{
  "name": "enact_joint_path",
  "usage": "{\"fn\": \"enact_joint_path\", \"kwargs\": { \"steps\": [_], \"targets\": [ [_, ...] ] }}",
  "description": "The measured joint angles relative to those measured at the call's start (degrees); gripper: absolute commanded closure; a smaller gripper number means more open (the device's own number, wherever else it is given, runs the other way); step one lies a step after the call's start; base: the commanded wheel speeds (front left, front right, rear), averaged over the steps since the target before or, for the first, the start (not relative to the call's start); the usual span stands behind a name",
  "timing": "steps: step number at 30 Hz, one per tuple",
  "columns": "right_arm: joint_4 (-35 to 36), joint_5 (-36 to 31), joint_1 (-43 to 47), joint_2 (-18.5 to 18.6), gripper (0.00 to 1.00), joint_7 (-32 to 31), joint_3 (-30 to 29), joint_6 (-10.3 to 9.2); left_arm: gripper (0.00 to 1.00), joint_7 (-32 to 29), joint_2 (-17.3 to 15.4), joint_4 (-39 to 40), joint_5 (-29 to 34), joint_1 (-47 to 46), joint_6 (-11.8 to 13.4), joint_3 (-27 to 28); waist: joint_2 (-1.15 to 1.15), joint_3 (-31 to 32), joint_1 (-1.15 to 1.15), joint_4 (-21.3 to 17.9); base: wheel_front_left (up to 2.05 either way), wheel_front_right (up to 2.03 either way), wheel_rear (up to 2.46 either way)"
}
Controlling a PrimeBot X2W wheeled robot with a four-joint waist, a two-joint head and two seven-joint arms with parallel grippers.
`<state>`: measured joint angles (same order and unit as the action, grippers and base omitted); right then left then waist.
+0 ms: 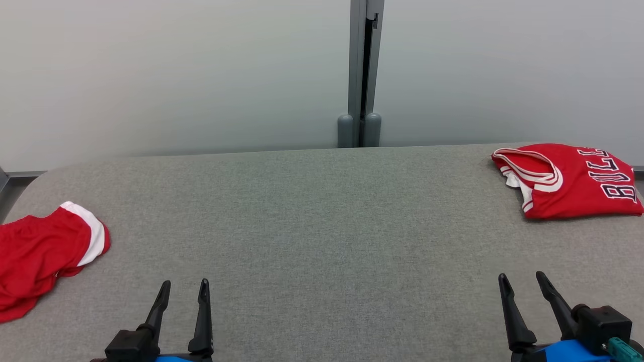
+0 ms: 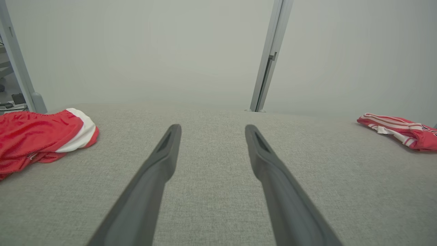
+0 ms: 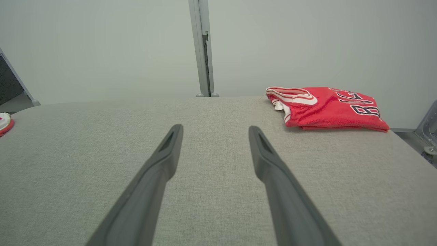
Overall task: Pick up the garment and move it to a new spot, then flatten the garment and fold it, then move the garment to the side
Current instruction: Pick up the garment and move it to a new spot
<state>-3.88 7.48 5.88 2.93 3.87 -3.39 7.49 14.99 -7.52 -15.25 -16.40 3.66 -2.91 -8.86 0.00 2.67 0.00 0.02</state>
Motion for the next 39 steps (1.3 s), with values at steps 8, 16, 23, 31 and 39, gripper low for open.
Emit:
{"fn": "enact_joint_path", "kwargs": {
  "steps": [8, 16, 23, 31, 39],
  "targets": [
    [-0.55, 0.56, 0.00, -0.01, 0.00, 0.49, 0.45, 0.00, 0.00, 0.00, -0.20, 0.51, 0.86, -1.23, -0.11, -0.51, 0.00, 0.36, 0.00, 4.19, 0.00, 0.00, 0.00],
    [-1.33, 1.27, 0.25, -0.03, 0.00, 1.03, 0.58, 0.00, 0.00, -0.20, -1.27, 2.13, 1.07, -1.66, 0.12, -0.74, 0.00, 0.91, 0.00, 13.59, 0.00, 0.00, 0.00],
    [-2.08, 1.82, 0.24, -0.04, 0.00, 1.09, 1.52, 0.00, 0.00, -0.26, -1.57, 2.71, 0.68, -1.57, 0.37, -0.68, 0.00, 1.06, 0.00, 21.40, 0.00, 0.00, 0.00],
    [-2.56, 2.29, 0.05, -0.05, 0.00, 0.99, 3.50, 0.00, 0.00, -0.30, -2.05, 2.98, 0.04, -1.07, 0.87, -0.26, -0.01, 0.28, -0.01, 28.07, 0.00, 0.00, 0.00],
    [-3.14, 2.10, -2.05, -0.05, 0.00, 0.31, 5.39, 0.00, 0.00, -0.19, -2.20, 4.75, -0.55, 0.41, 2.20, 1.30, 0.00, -1.39, 0.00, 29.41, 0.00, 0.00, 0.00]
  ]
}}
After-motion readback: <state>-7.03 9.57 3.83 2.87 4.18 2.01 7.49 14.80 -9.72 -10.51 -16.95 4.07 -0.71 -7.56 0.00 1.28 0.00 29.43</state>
